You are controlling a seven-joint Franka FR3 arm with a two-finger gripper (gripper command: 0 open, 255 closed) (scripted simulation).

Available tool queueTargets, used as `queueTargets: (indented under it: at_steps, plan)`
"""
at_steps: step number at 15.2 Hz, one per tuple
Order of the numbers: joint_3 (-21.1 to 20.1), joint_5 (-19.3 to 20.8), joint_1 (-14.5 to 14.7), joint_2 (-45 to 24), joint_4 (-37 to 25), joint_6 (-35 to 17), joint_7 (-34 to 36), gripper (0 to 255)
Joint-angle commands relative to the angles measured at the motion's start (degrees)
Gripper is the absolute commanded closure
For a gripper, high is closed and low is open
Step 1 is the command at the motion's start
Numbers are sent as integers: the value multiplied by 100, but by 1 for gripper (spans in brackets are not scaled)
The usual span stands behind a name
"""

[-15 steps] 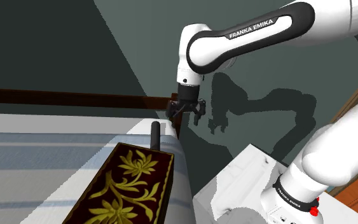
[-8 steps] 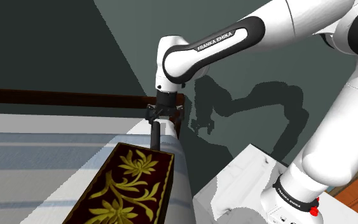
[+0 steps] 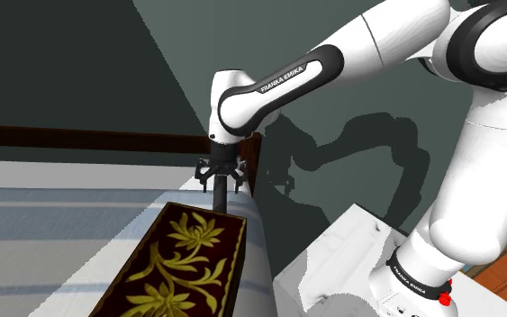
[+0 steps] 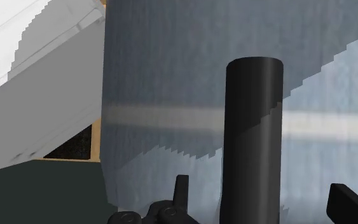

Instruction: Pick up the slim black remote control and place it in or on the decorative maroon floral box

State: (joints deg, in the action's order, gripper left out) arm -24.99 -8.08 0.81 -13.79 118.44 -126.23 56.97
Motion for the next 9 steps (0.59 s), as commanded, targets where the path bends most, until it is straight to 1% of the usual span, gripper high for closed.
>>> queueTargets:
  at_steps: [1,9]
  plan:
    - [-1,27,31,-85,53,-142,30,0]
    - [0,34,39,-109,71,-183,35,0]
